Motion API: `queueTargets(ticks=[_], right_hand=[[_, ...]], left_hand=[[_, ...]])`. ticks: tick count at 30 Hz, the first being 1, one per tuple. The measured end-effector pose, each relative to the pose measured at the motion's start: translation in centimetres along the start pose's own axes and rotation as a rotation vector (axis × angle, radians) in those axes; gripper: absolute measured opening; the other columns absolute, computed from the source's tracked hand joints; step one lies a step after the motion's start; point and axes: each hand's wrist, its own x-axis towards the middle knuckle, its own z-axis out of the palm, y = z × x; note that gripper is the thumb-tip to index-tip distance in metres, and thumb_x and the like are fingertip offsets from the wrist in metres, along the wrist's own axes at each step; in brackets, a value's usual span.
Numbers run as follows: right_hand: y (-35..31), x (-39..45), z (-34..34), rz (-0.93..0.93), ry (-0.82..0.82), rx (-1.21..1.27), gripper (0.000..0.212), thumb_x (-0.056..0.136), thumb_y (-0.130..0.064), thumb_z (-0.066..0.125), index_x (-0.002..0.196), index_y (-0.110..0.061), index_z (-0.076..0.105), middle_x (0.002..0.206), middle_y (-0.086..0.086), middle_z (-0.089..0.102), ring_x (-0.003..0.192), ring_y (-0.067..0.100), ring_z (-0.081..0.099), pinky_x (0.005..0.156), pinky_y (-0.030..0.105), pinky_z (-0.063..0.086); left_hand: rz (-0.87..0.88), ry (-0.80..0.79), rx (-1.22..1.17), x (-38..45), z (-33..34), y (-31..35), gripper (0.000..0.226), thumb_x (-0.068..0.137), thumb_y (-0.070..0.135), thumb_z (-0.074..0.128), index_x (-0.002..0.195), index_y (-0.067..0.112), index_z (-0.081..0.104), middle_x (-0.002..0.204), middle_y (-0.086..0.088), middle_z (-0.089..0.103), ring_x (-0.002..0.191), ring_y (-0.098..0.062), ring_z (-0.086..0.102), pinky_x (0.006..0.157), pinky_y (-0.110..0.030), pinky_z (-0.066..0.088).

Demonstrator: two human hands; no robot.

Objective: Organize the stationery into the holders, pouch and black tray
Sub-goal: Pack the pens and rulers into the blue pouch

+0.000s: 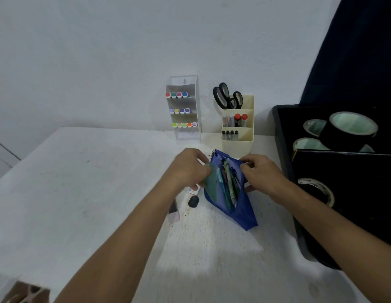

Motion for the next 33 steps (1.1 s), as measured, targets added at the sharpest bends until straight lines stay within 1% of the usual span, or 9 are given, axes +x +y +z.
queueTargets(ticks=[3,8,16,19,21,25,28,30,33], right_hand=[[-0.1,0.0,-0.1,-0.003,0.000,0.002,0.030,0.096,-0.020,0.047,0.125,-0.015,0.055,0.105,0.006,0.064,0.080,0.020,0.069,0.067,0.038,0.062],[-0.1,-0.1,-0.1,-0.022,-0.002,-0.003,0.028,0.096,-0.019,0.047,0.122,-0.015,0.057,0.105,0.006,0.064,0.080,0.020,0.068,0.065,0.036,0.062],[0.1,0.0,0.0,-0.032,0.000,-0.019,0.028,0.096,-0.019,0.047,0.121,-0.016,0.058,0.105,0.006,0.064,0.083,0.021,0.068,0.067,0.039,0.062],[0.0,-0.1,0.0,-0.032,-0.003,-0.023,0.026,0.096,-0.019,0.047,0.119,-0.015,0.058,0.107,0.006,0.063,0.084,0.022,0.067,0.068,0.040,0.061],[0.0,-0.1,0.0,-0.028,-0.004,-0.019,0.025,0.096,-0.017,0.047,0.117,-0.015,0.059,0.105,0.007,0.063,0.080,0.022,0.068,0.068,0.040,0.061],[0.1,0.0,0.0,-0.020,-0.004,-0.012,0.025,0.096,-0.017,0.046,0.118,-0.014,0.059,0.104,0.007,0.064,0.078,0.020,0.068,0.067,0.039,0.062],[0.2,0.1,0.0,-0.018,-0.006,-0.015,0.024,0.096,-0.017,0.046,0.116,-0.015,0.060,0.102,0.007,0.065,0.078,0.021,0.069,0.066,0.038,0.062],[0.3,0.2,0.0,-0.019,-0.007,-0.021,0.024,0.096,-0.016,0.045,0.115,-0.016,0.060,0.102,0.007,0.066,0.078,0.022,0.070,0.067,0.038,0.062],[0.4,0.4,0.0,-0.018,-0.004,-0.020,0.026,0.096,-0.017,0.044,0.118,-0.017,0.059,0.104,0.006,0.065,0.080,0.021,0.069,0.065,0.036,0.062]], left_hand=[[0.027,0.037,0.081,0.6,1.9,-0.2,0.022,0.087,0.014,0.062,0.107,0.012,0.055,0.089,-0.014,0.069,0.058,-0.022,0.070,0.045,-0.029,0.055],[0.089,0.125,0.230,0.7,3.6,-1.2,0.021,0.092,0.018,0.058,0.099,-0.001,0.062,0.087,-0.018,0.071,0.077,-0.029,0.070,0.069,-0.039,0.057],[0.060,0.151,0.290,1.2,3.7,-2.6,0.016,0.087,0.014,0.064,0.098,0.003,0.067,0.092,-0.012,0.072,0.081,-0.022,0.066,0.067,-0.032,0.053],[0.012,0.171,0.278,1.6,3.8,-3.0,0.028,0.086,0.020,0.068,0.109,0.008,0.061,0.104,-0.007,0.067,0.090,-0.019,0.062,0.066,-0.023,0.041],[-0.044,0.151,0.243,1.8,3.8,-3.3,0.031,0.085,0.018,0.068,0.111,0.009,0.053,0.106,-0.010,0.065,0.094,-0.023,0.063,0.068,-0.027,0.046],[-0.116,0.055,0.190,2.2,3.7,-3.7,0.008,0.086,0.009,0.060,0.078,0.009,0.056,0.097,-0.022,0.070,0.085,-0.032,0.069,0.078,-0.043,0.058],[-0.105,0.021,0.113,2.4,3.2,-3.7,0.017,0.085,0.011,0.063,0.099,0.002,0.068,0.093,-0.018,0.070,0.073,-0.026,0.063,0.073,-0.038,0.059],[-0.095,-0.002,0.050,2.4,3.1,-3.5,0.022,0.084,0.018,0.069,0.104,0.010,0.065,0.093,-0.009,0.067,0.072,-0.020,0.058,0.068,-0.034,0.055],[-0.100,-0.059,0.002,2.5,3.2,-3.3,0.030,0.084,0.025,0.071,0.108,0.013,0.059,0.098,-0.011,0.069,0.070,-0.021,0.060,0.073,-0.041,0.058]])
